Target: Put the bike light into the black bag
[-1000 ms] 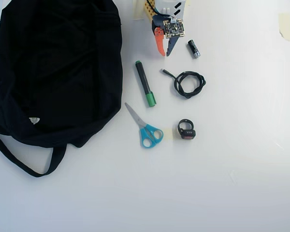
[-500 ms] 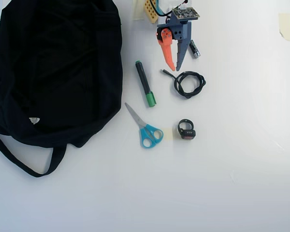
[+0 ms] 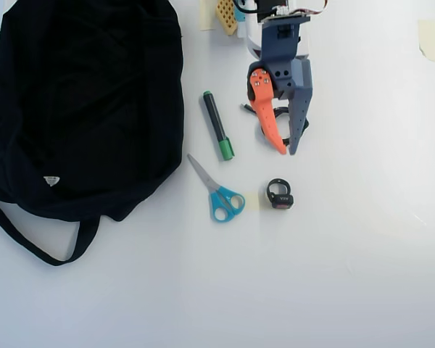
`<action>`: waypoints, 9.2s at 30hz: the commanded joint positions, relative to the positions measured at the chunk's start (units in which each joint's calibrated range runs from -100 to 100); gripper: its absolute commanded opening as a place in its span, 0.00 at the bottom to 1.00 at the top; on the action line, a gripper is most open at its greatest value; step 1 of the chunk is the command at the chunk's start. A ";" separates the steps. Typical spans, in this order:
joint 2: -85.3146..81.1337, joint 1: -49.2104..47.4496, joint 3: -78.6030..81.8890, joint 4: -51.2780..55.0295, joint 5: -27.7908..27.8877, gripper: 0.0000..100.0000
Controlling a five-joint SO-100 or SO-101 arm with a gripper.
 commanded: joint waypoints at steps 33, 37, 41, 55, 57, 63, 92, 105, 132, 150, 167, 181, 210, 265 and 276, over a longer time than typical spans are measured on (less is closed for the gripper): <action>33.16 -1.45 -52.31 29.56 3.70 0.02; 30.59 -1.67 -52.58 40.59 3.65 0.02; 27.19 -2.20 -52.58 51.96 3.65 0.02; 19.06 -3.77 -51.68 87.96 3.76 0.02; 17.98 -3.69 -51.68 89.77 3.81 0.02; 17.98 -3.84 -51.59 95.97 3.81 0.02; 28.68 -4.29 -49.71 82.88 18.23 0.13; 44.45 -5.49 -67.41 82.97 17.02 0.18; 59.64 -6.38 -78.01 83.22 11.05 0.27; 62.54 -3.99 -78.10 81.59 11.83 0.28; 66.61 -3.02 -78.19 76.42 13.62 0.28; 68.35 -3.32 -77.56 74.70 16.45 0.27; 71.17 -3.54 -78.10 72.72 16.76 0.03; 33.50 -4.96 -63.90 107.17 15.03 0.02; 3.95 -1.37 -30.03 106.82 15.61 0.02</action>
